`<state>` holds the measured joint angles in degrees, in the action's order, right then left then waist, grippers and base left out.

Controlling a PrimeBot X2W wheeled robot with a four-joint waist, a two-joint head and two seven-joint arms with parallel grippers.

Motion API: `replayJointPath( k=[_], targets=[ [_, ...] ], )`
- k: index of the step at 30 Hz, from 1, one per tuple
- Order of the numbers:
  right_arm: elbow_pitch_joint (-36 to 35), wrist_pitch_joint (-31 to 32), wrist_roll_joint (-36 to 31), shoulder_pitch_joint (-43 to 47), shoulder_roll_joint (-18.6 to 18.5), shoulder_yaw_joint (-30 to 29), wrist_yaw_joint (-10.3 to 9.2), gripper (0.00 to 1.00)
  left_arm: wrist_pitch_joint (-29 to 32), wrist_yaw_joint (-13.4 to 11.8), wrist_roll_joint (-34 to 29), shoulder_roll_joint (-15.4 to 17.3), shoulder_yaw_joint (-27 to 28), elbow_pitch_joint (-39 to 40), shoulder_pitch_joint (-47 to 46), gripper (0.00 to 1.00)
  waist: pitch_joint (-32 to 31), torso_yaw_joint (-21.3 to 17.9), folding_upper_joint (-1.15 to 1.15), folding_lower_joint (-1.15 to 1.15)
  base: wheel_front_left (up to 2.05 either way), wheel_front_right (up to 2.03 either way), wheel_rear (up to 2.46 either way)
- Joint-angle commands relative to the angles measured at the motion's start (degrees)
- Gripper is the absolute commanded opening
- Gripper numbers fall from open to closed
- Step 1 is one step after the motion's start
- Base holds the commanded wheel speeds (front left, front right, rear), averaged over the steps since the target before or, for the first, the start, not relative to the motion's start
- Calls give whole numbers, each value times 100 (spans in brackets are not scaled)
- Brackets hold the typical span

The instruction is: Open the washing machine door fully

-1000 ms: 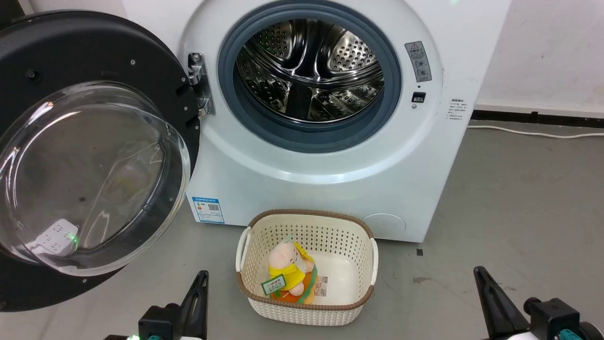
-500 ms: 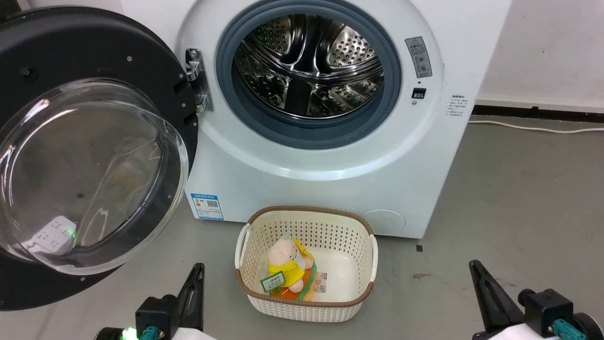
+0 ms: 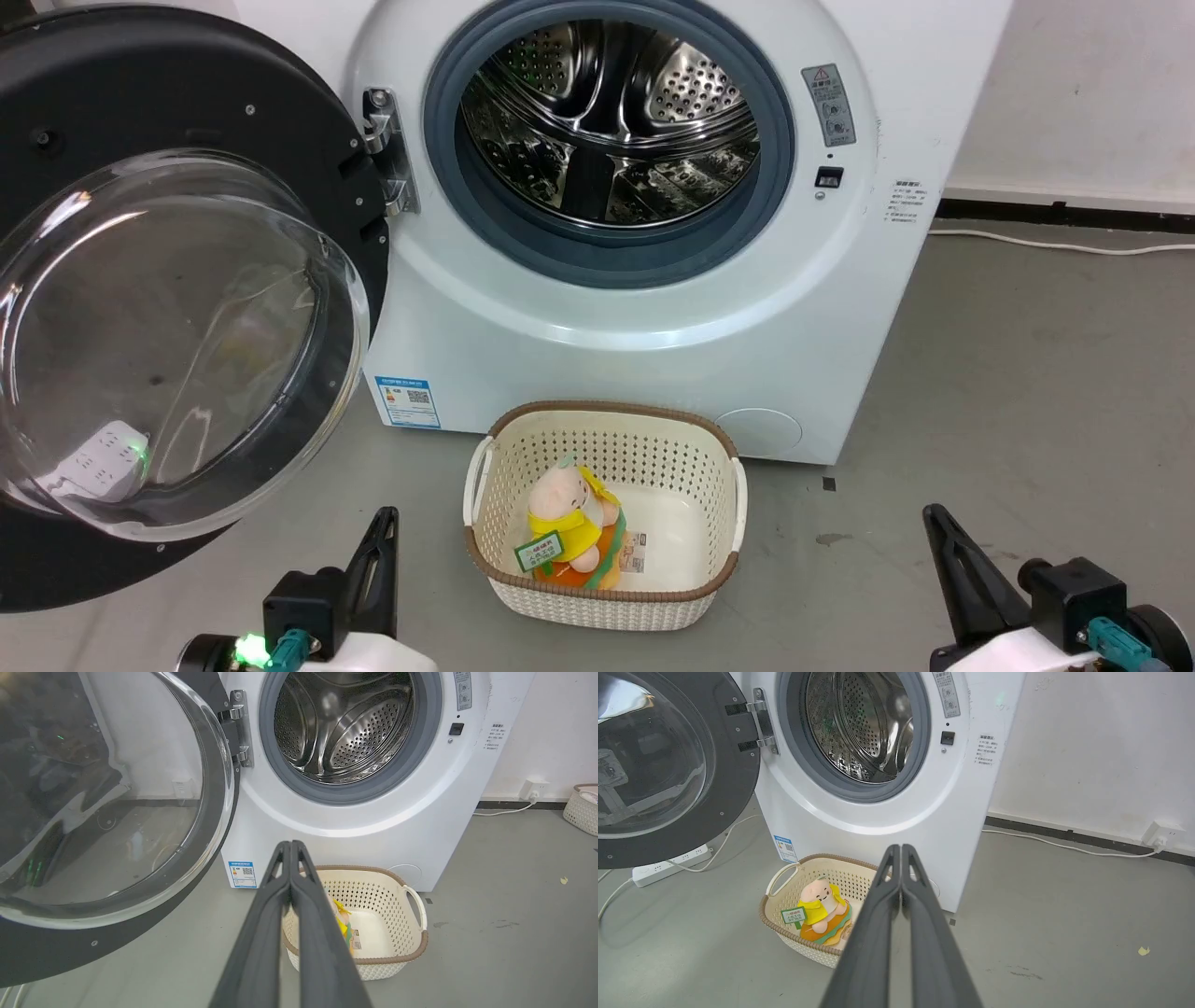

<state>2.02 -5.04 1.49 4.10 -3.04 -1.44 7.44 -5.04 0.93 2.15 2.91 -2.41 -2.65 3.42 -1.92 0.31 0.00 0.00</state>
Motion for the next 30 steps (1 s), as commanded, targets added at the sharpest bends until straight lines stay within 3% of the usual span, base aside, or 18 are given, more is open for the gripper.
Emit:
replayJointPath(
  k=[1, 30],
  targets=[
    [-41, 33, -20, -120, 11, 14, 3, 0, 35, -39, -42, 2, 38, 43, -86, 0, 7, -1, 0, 0, 0, 0, 0],
    [-157, 374, -113, -330, 15, 108, 4, 0, 374, -78, -167, -2, 185, 204, -271, 0, 141, -23, 0, 0, 0, 0, 0]
  ],
)
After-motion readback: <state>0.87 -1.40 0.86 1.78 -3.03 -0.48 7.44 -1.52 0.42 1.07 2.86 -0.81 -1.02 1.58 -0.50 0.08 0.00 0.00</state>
